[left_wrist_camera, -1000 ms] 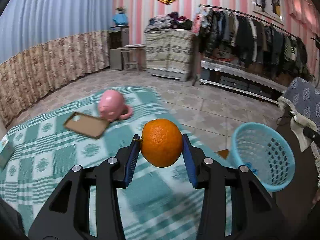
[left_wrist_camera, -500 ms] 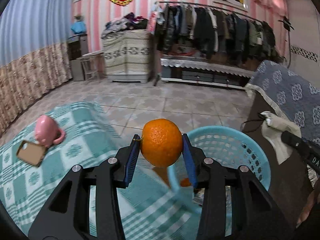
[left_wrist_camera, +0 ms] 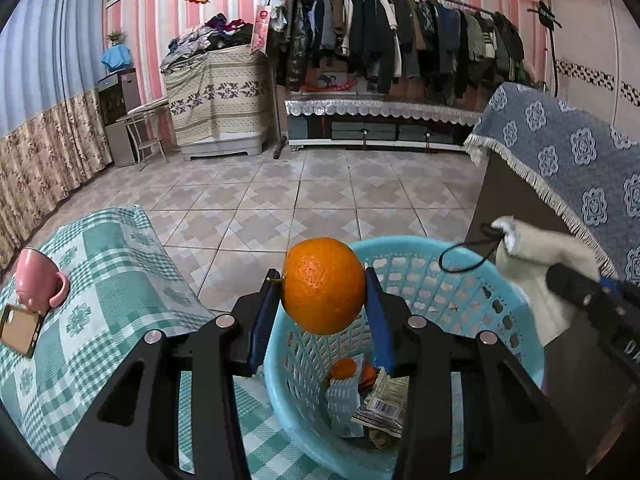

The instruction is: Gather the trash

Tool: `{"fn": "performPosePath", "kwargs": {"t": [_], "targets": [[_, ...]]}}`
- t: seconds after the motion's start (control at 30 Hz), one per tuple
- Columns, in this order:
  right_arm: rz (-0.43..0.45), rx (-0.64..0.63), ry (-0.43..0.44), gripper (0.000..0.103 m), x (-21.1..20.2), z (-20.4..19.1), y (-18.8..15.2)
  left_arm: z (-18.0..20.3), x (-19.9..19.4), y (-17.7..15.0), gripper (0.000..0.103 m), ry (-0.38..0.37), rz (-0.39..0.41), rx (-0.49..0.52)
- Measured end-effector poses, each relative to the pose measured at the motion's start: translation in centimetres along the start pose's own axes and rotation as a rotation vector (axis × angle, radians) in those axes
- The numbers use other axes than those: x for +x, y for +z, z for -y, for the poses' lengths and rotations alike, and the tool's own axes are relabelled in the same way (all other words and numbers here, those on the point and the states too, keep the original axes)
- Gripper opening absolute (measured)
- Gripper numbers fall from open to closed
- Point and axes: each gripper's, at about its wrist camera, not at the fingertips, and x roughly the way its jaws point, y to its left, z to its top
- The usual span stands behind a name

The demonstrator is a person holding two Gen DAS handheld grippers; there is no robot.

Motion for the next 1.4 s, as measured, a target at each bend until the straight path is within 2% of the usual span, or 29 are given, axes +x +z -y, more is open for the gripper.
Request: {"fn": "performPosePath", "kwargs": {"t": [0.5,0.57,0.63,0.83,1.3,1.33,1.4], "targets": [[-0.019,-0.027,-0.005,0.022,0.8,-0.5,-0.2,0.7,1.0,-0.2,0.042,-0.017,-0.024,0.023],[-0.021,-0.035,-0.007,0.022,0.9,-0.6,-0.3,0.7,1.1,-0.3,0.047,-0.010,-0.023,0.025],[-0.025,-0.036,-0.006,0.022,1.1,-0.6,-0.4,0.6,1.0,-0.2,0.061,-0.006,-0.020,0.020],[-0.030,-0.039,-0.007,0.022,1.4,-0.6,-0.5,0.1,0.4,0.1,0.076,0.027,-0.003,0.029],[-0.064,-0.098,-0.004,0.025,3.0,-2.6,-1.1,-4.4,-2.1,0.0,0.089,0.100,0.037,-0.042],[-0.064,-0.099,0.002,0.028,3.1,-2.8,-1.1,-4.6,-2.2,0.0,0.090,0.103,0.040,-0.045],[-0.062,-0.105,-0.001,0.054,3.4,-3.0,-1.1,-5.3,-2.8,-0.2,0.090,0.109,0.042,-0.058]]}}
